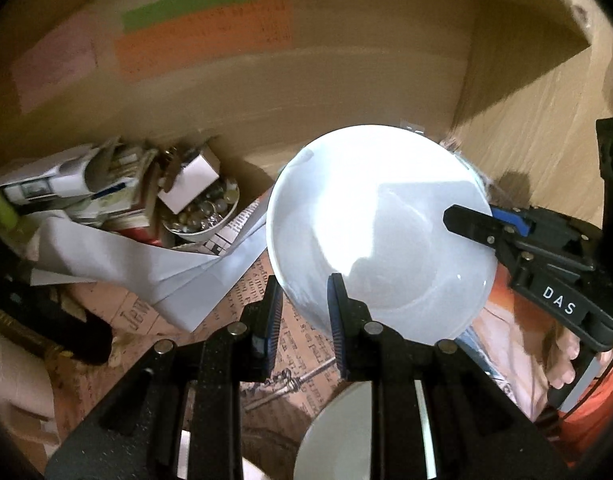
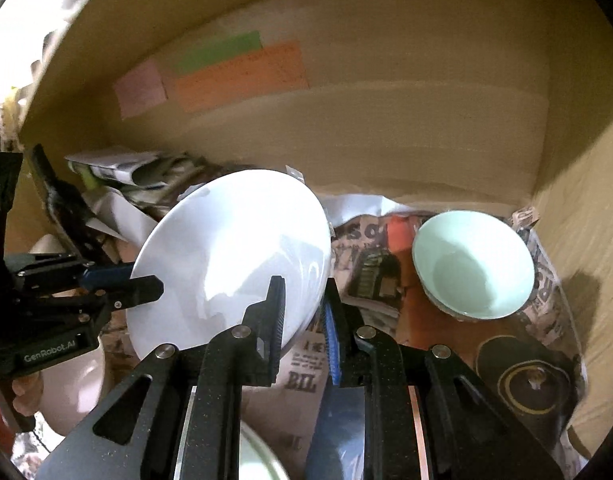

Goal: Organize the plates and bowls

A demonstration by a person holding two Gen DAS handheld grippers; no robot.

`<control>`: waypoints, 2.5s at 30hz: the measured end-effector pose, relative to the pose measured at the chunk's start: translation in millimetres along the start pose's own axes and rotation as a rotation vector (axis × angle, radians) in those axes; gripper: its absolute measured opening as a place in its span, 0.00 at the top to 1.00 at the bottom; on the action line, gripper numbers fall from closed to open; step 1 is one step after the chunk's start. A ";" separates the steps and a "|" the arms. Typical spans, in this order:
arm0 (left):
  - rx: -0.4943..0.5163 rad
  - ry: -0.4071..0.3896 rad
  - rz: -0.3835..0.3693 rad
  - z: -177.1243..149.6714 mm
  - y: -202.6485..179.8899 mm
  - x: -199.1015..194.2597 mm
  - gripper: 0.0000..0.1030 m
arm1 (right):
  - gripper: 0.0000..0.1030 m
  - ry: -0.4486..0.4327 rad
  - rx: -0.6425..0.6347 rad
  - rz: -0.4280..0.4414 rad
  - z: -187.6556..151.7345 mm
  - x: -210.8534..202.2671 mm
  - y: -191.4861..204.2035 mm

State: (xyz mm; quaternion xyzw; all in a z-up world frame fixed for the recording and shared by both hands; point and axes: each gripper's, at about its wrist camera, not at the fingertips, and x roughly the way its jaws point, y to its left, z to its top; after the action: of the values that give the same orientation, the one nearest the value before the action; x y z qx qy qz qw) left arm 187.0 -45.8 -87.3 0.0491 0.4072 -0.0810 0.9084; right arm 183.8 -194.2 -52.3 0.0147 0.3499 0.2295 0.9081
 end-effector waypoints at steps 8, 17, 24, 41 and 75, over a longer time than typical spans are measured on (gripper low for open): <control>-0.022 -0.068 0.014 -17.3 4.8 -40.5 0.78 | 0.84 -0.054 -0.035 0.013 -6.0 -30.0 23.2; -0.071 -0.108 0.036 -49.4 21.1 -78.0 0.78 | 0.83 -0.069 -0.061 0.058 -19.3 -45.7 52.1; -0.113 -0.142 0.062 -72.6 33.5 -98.9 0.78 | 0.83 -0.063 -0.084 0.099 -29.5 -49.9 78.6; -0.212 -0.167 0.115 -128.3 66.3 -143.0 0.78 | 0.82 -0.041 -0.136 0.203 -52.7 -48.8 139.0; -0.321 -0.038 0.199 -187.6 112.1 -114.8 0.78 | 0.82 0.198 -0.166 0.255 -98.7 22.9 180.1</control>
State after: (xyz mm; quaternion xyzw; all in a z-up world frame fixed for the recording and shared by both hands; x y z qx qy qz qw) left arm -4.5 105.6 -123.4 -0.0577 0.3906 0.0745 0.9157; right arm 62.1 -36.6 -107.4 -0.0387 0.4127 0.3713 0.8309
